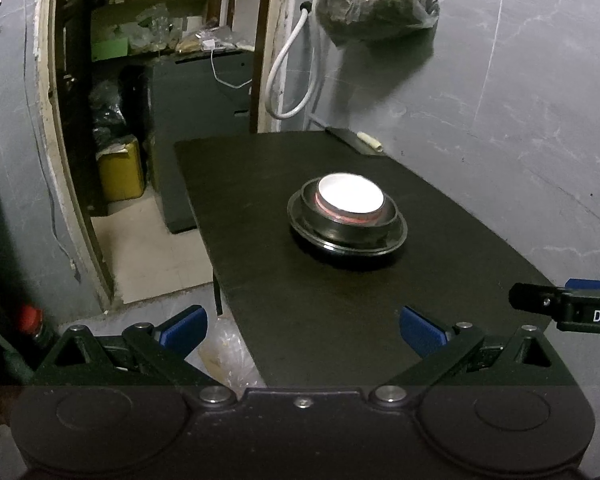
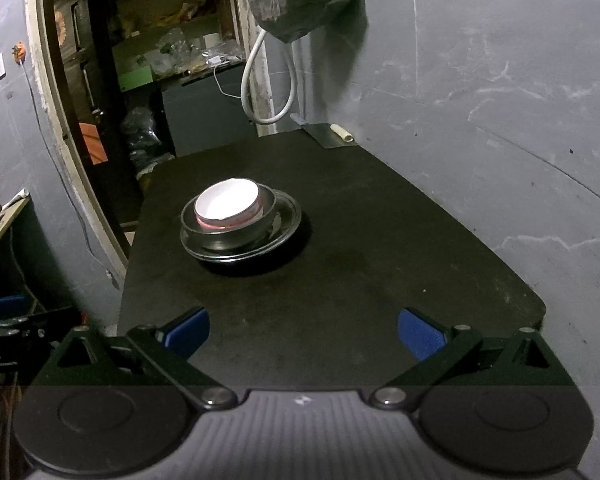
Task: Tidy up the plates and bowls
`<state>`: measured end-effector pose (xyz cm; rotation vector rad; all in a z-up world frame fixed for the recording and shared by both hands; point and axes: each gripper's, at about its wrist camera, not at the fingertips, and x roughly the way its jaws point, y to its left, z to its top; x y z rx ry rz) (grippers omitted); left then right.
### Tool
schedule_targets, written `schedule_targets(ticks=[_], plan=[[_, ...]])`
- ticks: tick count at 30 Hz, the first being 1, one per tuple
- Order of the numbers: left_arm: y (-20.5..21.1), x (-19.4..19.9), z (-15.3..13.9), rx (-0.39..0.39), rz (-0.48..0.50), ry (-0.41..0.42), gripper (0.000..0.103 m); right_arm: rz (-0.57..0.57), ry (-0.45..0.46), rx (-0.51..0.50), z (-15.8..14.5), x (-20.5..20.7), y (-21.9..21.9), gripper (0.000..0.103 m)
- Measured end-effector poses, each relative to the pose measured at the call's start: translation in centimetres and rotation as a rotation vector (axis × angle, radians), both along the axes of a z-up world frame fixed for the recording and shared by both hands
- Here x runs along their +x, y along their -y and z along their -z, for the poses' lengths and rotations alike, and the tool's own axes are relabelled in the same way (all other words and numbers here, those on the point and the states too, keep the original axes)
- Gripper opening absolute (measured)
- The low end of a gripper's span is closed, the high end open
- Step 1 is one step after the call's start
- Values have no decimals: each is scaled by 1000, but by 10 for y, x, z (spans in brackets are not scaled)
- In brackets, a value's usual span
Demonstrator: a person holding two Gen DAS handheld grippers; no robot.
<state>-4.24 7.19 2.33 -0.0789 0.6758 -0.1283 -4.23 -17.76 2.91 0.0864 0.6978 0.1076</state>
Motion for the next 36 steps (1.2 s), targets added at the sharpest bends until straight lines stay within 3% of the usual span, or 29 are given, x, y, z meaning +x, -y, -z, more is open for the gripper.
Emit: schedule_targets(ticks=[36], plan=[[2, -4, 12, -3, -14, -26, 102, -31, -39, -35, 8, 0, 0, 103]])
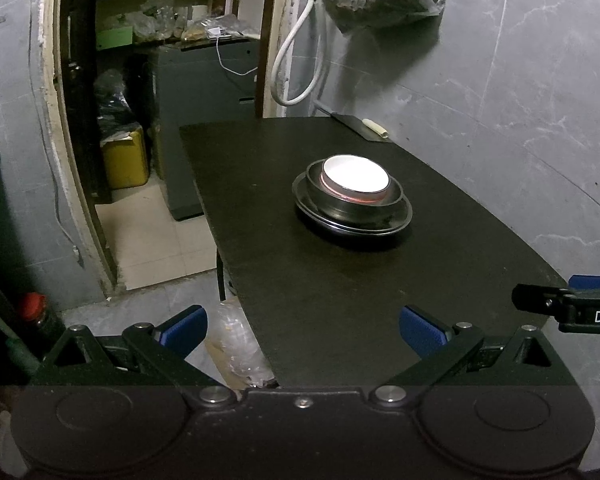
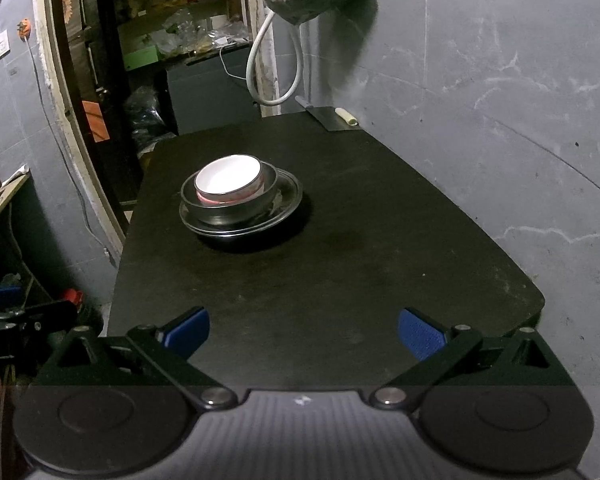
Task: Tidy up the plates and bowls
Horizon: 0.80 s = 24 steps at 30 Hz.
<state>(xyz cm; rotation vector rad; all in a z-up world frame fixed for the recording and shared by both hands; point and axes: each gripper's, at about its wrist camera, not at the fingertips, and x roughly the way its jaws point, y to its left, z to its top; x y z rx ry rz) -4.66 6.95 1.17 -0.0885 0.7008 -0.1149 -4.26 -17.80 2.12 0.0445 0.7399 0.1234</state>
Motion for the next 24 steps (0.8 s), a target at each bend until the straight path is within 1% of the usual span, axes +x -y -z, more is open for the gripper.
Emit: schedule_targets(ticks=[24], plan=[[0, 1, 1, 0, 2, -3, 102, -9, 10, 2, 1, 1, 2, 103]])
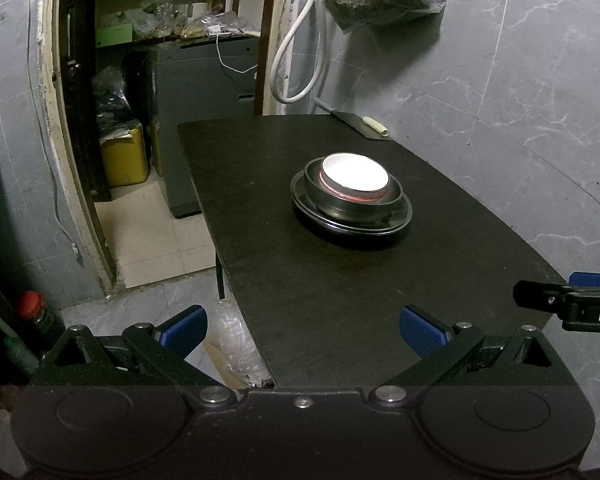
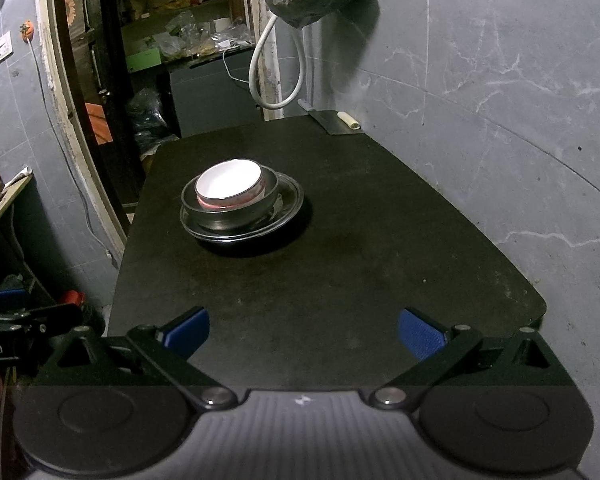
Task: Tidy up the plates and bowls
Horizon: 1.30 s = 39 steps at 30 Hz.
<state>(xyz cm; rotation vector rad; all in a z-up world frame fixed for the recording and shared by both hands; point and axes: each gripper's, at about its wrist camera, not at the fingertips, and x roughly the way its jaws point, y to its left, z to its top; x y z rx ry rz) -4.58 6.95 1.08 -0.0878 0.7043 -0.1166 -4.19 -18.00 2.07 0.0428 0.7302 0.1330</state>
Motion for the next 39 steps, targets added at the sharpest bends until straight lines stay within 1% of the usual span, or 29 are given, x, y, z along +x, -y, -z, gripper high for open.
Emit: schedule_targets(ticks=[20, 39], plan=[[2, 0, 1, 0, -8, -3, 102, -2, -1, 0, 0, 0, 0, 103], [8, 6, 2, 5, 6, -14, 102, -1, -9, 5, 3, 1, 1, 103]])
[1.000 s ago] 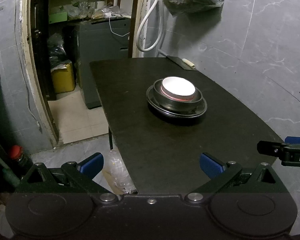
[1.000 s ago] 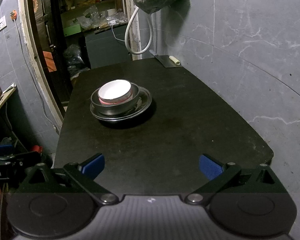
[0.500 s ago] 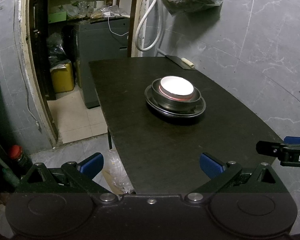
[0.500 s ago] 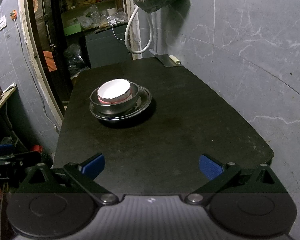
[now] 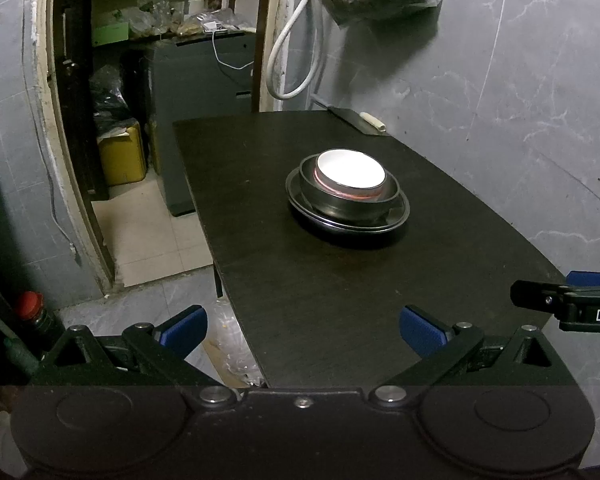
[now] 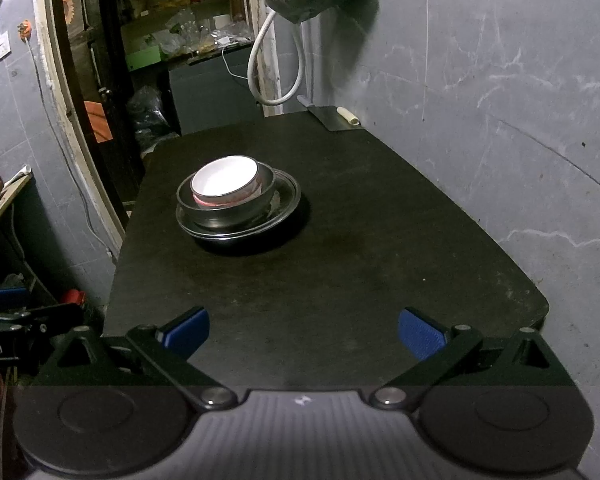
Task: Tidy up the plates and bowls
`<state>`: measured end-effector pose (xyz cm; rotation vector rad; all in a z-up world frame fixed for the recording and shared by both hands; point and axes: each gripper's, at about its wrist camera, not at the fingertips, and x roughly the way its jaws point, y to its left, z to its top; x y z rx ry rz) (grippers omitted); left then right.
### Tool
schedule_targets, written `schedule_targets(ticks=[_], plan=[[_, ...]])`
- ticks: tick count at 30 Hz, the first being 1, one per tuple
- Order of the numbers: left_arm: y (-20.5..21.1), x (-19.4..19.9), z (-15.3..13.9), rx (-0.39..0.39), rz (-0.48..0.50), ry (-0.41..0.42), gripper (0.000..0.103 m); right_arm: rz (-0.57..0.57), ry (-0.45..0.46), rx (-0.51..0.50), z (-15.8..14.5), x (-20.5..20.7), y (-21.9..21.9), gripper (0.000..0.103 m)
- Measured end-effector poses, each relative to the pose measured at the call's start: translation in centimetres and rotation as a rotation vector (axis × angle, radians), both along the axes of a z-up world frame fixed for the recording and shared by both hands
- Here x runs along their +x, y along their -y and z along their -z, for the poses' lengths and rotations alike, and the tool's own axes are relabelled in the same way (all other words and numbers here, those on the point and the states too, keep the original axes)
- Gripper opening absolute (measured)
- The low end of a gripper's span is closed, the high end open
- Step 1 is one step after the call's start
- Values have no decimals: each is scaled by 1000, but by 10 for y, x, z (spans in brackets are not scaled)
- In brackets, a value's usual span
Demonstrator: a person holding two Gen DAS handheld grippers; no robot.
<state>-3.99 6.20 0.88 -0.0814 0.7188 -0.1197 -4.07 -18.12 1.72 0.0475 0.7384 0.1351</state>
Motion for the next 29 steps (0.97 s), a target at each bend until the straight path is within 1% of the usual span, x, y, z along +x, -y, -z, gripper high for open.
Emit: schedule_targets(ticks=[18, 29], plan=[[-7, 9, 4, -13, 7, -23, 102, -5, -26, -5, 5, 13, -2, 103], [-12, 23, 14, -22, 17, -52, 102, 0, -57, -7, 10, 25, -7, 103]])
